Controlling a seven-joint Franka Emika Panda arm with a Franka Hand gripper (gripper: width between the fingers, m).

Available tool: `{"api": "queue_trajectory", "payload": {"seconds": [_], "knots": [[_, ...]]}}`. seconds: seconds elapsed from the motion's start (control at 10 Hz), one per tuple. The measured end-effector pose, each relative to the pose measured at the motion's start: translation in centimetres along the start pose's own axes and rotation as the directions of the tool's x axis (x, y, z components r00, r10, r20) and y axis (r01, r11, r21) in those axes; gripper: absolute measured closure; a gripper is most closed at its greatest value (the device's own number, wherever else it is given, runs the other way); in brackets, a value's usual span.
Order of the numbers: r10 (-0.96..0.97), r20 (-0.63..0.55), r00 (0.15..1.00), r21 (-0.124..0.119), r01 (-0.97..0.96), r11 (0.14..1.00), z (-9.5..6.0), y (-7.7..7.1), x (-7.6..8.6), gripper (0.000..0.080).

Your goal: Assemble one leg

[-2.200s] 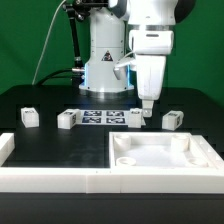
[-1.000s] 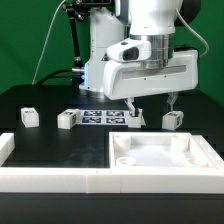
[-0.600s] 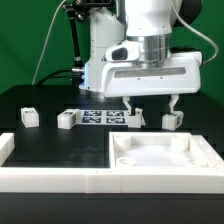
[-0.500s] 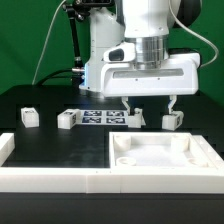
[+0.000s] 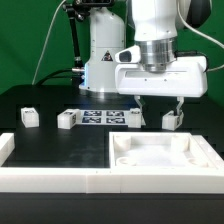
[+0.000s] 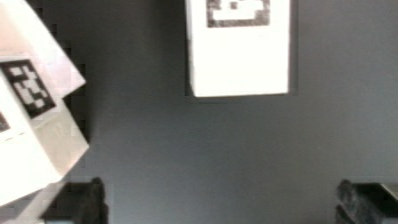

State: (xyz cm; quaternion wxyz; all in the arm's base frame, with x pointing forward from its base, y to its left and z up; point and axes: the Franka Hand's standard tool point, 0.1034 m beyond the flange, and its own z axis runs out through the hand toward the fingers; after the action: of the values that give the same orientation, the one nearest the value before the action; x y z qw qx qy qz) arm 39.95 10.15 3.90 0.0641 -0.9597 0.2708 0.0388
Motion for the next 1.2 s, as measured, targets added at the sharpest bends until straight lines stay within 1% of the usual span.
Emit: {"api": "queue_trajectory", "payload": {"seconds": [0.2, 0.3, 0.5, 0.6, 0.7, 0.8, 0.9, 1.1, 1.2], "knots": [[-0.006, 0.001, 1.000, 0.000, 0.006, 1.000, 0.0, -0.1, 0.0, 0.0151], [-0.017, 0.095, 0.995, -0.021, 0.019, 1.000, 0.2, 0.4, -0.8, 0.0151], [0.017, 0.249, 0.968, -0.034, -0.009, 0.999, 0.0, -0.4, -2.5, 0.0151], [0.006, 0.334, 0.942, -0.040, 0.008, 0.999, -0.1, -0.4, -3.1, 0.0151], [0.011, 0.384, 0.923, -0.046, 0.007, 0.999, 0.2, -0.6, -3.3, 0.0151], [0.016, 0.474, 0.880, -0.058, 0.013, 0.998, 0.2, -0.5, -4.0, 0.0151], [0.021, 0.550, 0.835, -0.062, 0.016, 0.998, 0.5, -0.5, -4.1, 0.0151], [0.016, 0.656, 0.755, -0.059, 0.029, 0.998, 1.0, -0.6, -4.5, 0.0151], [0.012, 0.718, 0.696, -0.055, 0.039, 0.998, 1.2, -0.6, -5.0, 0.0151]]}}
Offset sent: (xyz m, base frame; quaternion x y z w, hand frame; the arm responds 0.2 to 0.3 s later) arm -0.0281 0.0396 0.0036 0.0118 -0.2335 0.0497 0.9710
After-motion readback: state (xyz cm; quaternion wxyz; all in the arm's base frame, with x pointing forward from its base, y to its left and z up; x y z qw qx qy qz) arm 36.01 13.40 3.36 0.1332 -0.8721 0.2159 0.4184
